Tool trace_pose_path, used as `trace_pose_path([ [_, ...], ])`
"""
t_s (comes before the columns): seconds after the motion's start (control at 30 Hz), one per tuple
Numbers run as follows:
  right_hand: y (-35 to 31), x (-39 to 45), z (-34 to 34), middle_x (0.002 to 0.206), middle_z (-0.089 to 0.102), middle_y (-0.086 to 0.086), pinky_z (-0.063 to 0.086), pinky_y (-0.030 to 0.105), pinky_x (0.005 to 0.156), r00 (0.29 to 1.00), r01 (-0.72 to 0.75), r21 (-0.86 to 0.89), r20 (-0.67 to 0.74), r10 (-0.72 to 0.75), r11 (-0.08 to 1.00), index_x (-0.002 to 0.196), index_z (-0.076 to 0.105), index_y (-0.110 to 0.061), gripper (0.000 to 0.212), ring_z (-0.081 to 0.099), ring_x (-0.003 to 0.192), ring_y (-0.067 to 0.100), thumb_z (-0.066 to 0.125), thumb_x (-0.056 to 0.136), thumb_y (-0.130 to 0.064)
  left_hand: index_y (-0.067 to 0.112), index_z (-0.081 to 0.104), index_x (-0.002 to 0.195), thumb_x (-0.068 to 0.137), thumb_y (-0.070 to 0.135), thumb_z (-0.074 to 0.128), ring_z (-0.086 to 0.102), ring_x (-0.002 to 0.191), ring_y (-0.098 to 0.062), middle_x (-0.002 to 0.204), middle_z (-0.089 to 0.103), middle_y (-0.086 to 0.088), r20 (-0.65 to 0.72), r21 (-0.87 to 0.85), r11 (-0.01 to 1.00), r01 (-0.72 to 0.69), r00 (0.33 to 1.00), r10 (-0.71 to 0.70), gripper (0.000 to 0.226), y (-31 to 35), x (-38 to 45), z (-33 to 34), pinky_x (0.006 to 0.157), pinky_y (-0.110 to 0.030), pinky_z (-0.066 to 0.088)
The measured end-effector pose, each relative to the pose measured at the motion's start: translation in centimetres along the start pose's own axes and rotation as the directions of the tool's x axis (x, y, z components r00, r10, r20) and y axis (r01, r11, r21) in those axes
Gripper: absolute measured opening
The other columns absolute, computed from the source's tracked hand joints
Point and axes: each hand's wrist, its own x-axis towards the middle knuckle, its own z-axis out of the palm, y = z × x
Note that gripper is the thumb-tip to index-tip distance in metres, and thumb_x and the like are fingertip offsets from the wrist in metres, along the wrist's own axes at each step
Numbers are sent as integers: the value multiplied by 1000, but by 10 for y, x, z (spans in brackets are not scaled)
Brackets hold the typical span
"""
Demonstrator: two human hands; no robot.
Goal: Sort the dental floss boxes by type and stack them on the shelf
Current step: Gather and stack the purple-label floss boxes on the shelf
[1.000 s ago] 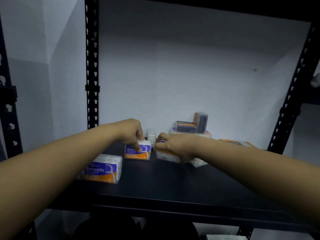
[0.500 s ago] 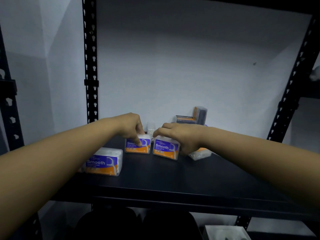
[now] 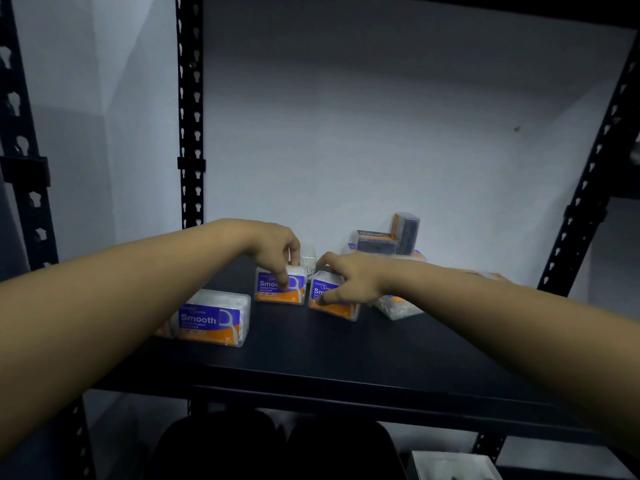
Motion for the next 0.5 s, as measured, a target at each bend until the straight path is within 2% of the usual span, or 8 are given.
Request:
trace_pose_path([
  [0.07, -6, 2, 2, 123, 54, 6, 64, 46, 69, 998, -59, 91, 39, 56, 994, 147, 36, -23, 71, 65, 92, 28, 72, 90, -44, 26, 64, 106, 75, 29, 86, 70, 93, -15, 104, 72, 4, 23, 7, 1000, 2, 1000, -2, 38, 1, -1, 0, 88, -37, 59],
  [0.13, -11, 3, 3, 120, 50, 6, 65, 48, 64, 995, -86, 118, 60, 79, 989, 147, 36, -23, 70, 65, 94, 31, 73, 90, -39, 25, 63, 107, 78, 28, 84, 70, 95, -17, 105, 72, 3, 30, 14, 1000, 4, 1000, -5, 35, 1, -2, 1, 90, -40, 59],
  [0.23, -14, 4, 6, 125, 51, 9, 62, 39, 59, 997, -66, 51, 39, 64, 997, 147, 37, -20, 64, 60, 96, 28, 69, 95, -38, 25, 63, 109, 81, 28, 82, 69, 92, -15, 104, 70, 4, 30, 1, 1000, -6, 1000, 6, 35, -1, -4, 3, 89, -38, 59],
  [0.27, -14, 4, 6, 130, 53, 9, 60, 35, 60, 999, -45, 8, 18, 45, 999, 146, 38, -19, 62, 59, 97, 27, 68, 95, -39, 25, 63, 110, 81, 28, 82, 68, 90, -14, 103, 70, 5, 33, -6, 1000, -12, 999, 13, 34, -2, -6, 3, 88, -37, 59],
  [0.33, -13, 4, 7, 134, 56, 9, 60, 39, 72, 1000, -14, -30, -28, 13, 999, 142, 43, -18, 59, 59, 103, 27, 68, 95, -42, 22, 66, 111, 80, 26, 83, 69, 87, -13, 102, 72, 4, 39, -23, 1000, -16, 999, 17, 35, -6, -9, 2, 87, -37, 59],
  [0.37, -14, 3, 7, 133, 57, 9, 60, 40, 77, 999, -1, -7, -50, 0, 1000, 140, 45, -18, 57, 60, 106, 27, 68, 94, -43, 21, 67, 112, 80, 25, 83, 70, 87, -14, 102, 73, 3, 43, -35, 999, -11, 999, 12, 37, -10, -12, 1, 87, -38, 60],
  [0.5, -24, -7, 3, 124, 64, 4, 50, 32, 82, 987, 96, 99, -137, -82, 990, 131, 52, -21, 47, 61, 101, 20, 70, 92, -40, 22, 66, 111, 79, 24, 85, 72, 90, -16, 104, 74, 2, 41, -76, 997, 14, 999, -11, 37, -28, -25, -5, 88, -43, 61],
])
